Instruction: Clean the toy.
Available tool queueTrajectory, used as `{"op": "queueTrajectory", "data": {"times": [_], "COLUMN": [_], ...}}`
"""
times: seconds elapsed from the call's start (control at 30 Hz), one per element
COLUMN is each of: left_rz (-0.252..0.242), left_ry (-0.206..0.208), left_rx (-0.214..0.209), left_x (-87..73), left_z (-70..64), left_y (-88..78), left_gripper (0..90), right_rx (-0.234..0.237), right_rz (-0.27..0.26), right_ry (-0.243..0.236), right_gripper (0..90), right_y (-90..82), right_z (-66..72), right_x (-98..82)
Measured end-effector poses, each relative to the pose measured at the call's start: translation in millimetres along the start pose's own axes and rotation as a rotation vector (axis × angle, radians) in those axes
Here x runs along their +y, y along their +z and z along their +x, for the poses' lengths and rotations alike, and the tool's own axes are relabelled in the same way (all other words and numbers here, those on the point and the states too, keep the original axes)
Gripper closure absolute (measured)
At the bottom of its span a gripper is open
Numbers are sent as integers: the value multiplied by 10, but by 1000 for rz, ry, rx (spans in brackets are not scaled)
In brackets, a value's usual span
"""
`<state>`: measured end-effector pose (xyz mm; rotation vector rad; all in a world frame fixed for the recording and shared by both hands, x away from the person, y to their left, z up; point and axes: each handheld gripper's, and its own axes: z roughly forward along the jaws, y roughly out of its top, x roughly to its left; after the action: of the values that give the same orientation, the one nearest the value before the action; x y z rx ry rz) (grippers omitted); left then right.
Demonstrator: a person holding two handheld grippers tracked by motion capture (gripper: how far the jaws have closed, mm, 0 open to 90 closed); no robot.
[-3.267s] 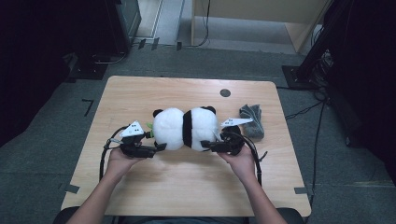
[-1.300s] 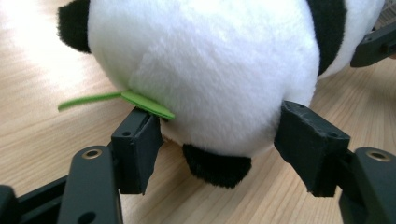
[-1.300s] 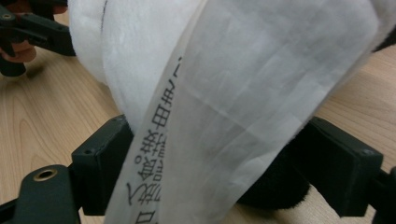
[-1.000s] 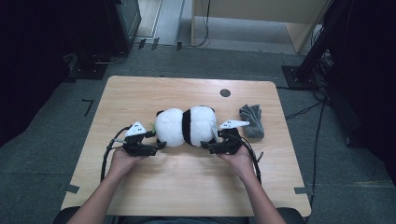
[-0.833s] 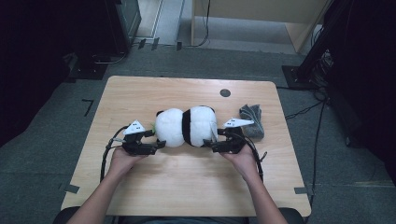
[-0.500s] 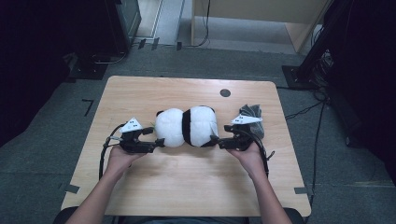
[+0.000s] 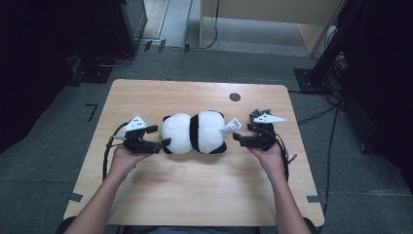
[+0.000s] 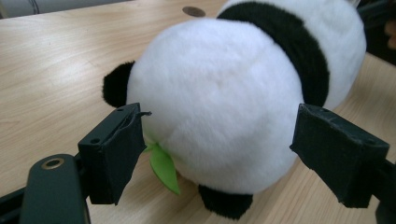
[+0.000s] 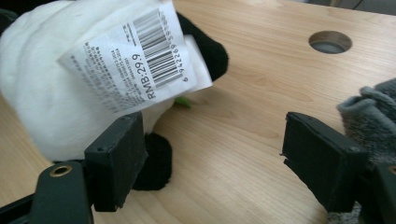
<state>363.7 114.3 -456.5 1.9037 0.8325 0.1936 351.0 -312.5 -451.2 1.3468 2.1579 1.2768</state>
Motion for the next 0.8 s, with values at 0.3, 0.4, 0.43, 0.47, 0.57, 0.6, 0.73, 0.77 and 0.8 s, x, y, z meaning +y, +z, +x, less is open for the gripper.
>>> {"op": "queueTrajectory", "data": {"times": [0.3,0.4,0.43,0.47,0.57,0.6,0.73,0.77,0.8], "left_rz": [30,33,35,39,63,58,40,36,35], "left_ry": [21,17,17,14,30,39,18,17,18], "left_rx": [-4,-17,-18,-13,3,3,-8,-9,-10], "left_x": [98,93,85,78,51,43,37,29,18], "left_z": [28,41,48,54,54,49,72,75,78], "left_y": [98,125,138,156,192,203,219,222,222], "left_gripper": [169,174,174,174,174,173,170,167,164], "right_rx": [-52,-73,-81,-92,-118,-126,-146,-154,-163], "right_rz": [28,14,10,6,-5,-7,-9,-13,-16], "right_ry": [-19,-10,-6,5,22,21,45,50,56], "right_gripper": [226,228,227,227,228,228,229,229,230], "right_y": [-2,-38,-46,-56,-80,-85,-90,-94,-99], "right_z": [-189,-282,-320,-357,-457,-483,-584,-612,-640], "right_x": [68,96,110,121,128,120,83,76,68]}}
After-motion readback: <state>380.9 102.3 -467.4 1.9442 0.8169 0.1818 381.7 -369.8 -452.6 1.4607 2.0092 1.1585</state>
